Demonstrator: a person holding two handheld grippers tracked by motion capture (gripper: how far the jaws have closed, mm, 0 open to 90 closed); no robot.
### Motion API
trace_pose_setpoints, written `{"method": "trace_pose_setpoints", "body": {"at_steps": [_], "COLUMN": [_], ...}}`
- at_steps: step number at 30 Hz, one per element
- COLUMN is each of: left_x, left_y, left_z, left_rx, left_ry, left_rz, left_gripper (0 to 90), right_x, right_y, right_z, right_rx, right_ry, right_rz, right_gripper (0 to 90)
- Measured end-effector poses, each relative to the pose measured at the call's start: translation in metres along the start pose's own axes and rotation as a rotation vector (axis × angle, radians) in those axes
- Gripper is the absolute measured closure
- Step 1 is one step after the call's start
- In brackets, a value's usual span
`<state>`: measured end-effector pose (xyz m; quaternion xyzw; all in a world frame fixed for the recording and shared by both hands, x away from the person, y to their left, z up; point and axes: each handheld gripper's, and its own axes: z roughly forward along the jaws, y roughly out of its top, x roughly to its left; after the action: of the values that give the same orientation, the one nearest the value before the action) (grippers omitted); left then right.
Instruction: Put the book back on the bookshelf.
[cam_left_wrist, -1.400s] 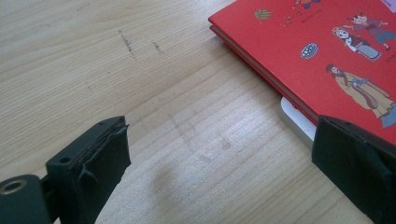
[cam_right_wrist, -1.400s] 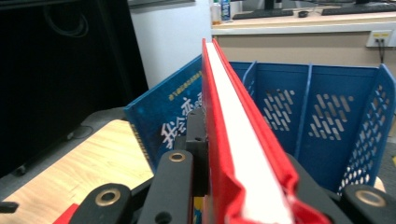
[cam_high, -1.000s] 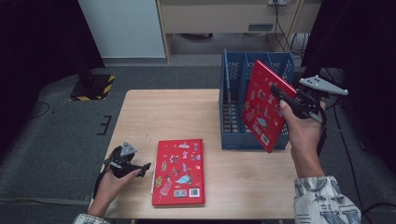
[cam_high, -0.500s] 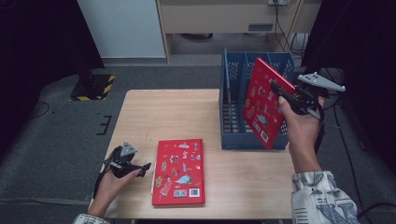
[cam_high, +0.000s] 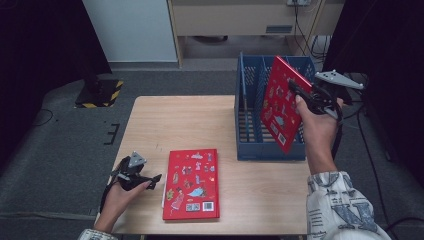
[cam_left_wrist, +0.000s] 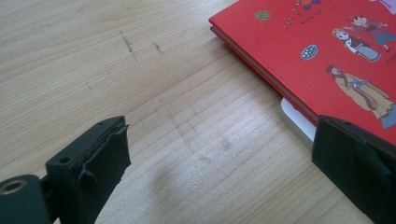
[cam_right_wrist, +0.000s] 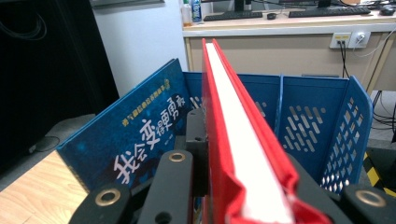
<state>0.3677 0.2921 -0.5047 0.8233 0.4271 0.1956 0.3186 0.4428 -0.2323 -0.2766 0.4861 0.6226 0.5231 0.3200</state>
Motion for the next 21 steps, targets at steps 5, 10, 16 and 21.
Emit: {"method": "trace_pose_setpoints", "body": {"at_steps": [5,10,16,21], "left_x": [-0.001,-0.001,0.0,0.0], "left_y": [0.0,0.0,0.0,0.0], "left_z": [0.0,0.0,0.0,0.0], "left_rx": [-0.002,-0.002,-0.001,-0.001], "left_ry": [-0.001,-0.001,0.0,0.002], "left_rz": [-0.001,-0.001,-0.001,-0.001], "left_gripper": [3.4,3.4,3.4,3.5], "right_x": [-0.002,-0.003,-0.006,-0.009], "right_y": [0.002,0.002,0.0,0.001], "right_z": [0.006,0.013,0.026,0.035], "right_rx": [0.002,0.001,-0.004,-0.014], "right_ry": [-0.021,-0.037,-0.056,-0.065], "right_rz": [-0.004,-0.011,-0.004,0.014], "right_gripper": [80.0,80.0,80.0,80.0]}}
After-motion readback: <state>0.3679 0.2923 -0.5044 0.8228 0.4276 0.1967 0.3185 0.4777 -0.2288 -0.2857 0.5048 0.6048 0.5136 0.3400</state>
